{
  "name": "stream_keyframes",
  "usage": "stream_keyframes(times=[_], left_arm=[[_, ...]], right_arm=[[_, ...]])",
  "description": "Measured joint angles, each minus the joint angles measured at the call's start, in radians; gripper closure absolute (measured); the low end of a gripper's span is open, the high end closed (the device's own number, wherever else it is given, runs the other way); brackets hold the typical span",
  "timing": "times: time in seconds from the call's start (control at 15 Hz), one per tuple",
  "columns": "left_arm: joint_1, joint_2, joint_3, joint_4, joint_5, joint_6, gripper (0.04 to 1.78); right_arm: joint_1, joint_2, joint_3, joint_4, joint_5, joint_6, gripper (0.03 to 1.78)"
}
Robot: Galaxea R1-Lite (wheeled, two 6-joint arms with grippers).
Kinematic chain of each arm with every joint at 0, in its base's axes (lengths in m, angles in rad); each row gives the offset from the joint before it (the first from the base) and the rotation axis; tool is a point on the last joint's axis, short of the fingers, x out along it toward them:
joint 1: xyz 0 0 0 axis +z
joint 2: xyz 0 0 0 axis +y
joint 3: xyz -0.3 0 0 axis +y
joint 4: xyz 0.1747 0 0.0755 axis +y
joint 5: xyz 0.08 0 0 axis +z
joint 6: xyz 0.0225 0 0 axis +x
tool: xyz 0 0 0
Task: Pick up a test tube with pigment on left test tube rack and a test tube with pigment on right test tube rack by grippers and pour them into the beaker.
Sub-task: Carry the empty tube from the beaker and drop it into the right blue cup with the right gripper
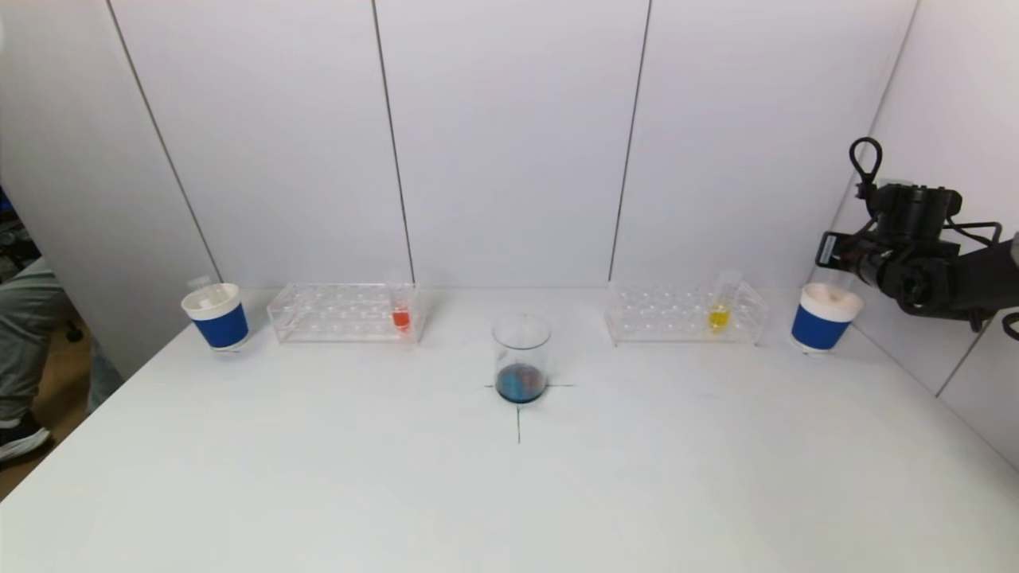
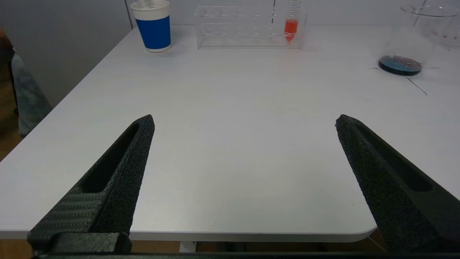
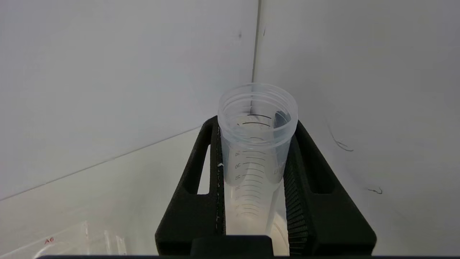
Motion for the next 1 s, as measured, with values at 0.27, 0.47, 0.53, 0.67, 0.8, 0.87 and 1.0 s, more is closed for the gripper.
stream_keyframes(times=[0.27, 0.47, 0.53, 0.67, 0.8, 0.87, 1.0], left_arm=[[0.000, 0.000, 0.000, 0.000, 0.000, 0.000, 0.06], [0.000, 0.000, 0.000, 0.000, 0.000, 0.000, 0.06], [0.000, 0.000, 0.000, 0.000, 0.000, 0.000, 0.06], [0.000, 0.000, 0.000, 0.000, 0.000, 0.000, 0.06], [0.000, 0.000, 0.000, 0.000, 0.000, 0.000, 0.06], [0.000, 0.000, 0.000, 0.000, 0.000, 0.000, 0.06], [0.000, 0.000, 0.000, 0.000, 0.000, 0.000, 0.06]], right_arm=[[0.000, 0.004, 0.033, -0.003, 0.001, 0.010, 1.29], [0.000, 0.007, 0.072, -0.063, 0.007, 0.008, 1.29], [0.000, 0.008, 0.086, -0.083, 0.007, 0.007, 1.29], [0.000, 0.008, 0.103, -0.088, 0.008, 0.008, 1.29], [0.000, 0.008, 0.117, -0.088, 0.008, 0.008, 1.29], [0.000, 0.008, 0.125, -0.089, 0.008, 0.008, 1.29], [-0.001, 0.007, 0.134, -0.095, 0.008, 0.008, 1.29]])
